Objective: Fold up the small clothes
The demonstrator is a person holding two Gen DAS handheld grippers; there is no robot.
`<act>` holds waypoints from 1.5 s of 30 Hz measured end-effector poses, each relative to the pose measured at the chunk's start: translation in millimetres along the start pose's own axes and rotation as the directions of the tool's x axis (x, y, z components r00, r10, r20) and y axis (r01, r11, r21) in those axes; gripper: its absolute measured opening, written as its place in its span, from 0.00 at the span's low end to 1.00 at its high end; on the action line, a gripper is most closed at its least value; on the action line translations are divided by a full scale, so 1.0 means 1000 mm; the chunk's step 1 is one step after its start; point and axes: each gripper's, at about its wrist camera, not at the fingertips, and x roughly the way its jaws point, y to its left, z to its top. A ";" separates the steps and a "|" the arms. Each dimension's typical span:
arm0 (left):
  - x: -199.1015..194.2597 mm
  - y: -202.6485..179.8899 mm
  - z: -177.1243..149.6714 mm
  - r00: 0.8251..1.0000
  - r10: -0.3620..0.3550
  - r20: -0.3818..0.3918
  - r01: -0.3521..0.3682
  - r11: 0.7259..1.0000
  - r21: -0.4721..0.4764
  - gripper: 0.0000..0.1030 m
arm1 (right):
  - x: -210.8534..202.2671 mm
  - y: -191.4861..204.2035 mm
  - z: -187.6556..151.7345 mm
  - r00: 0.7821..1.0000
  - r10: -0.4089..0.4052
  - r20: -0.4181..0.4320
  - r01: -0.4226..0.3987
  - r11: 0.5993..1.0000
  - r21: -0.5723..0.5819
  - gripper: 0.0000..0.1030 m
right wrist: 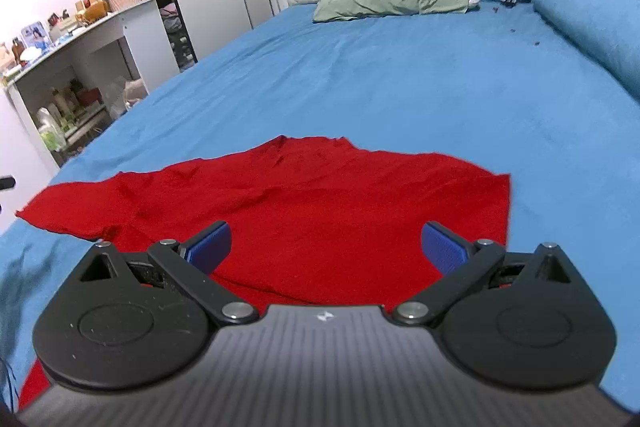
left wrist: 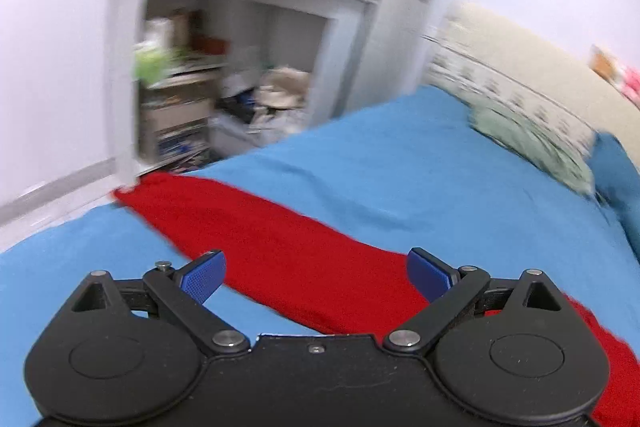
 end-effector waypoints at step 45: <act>0.029 -0.320 -0.116 0.825 -0.522 -0.217 0.559 0.696 0.450 0.05 | 0.003 -0.008 -0.006 0.982 -0.189 0.016 0.189 0.982 0.009 1.00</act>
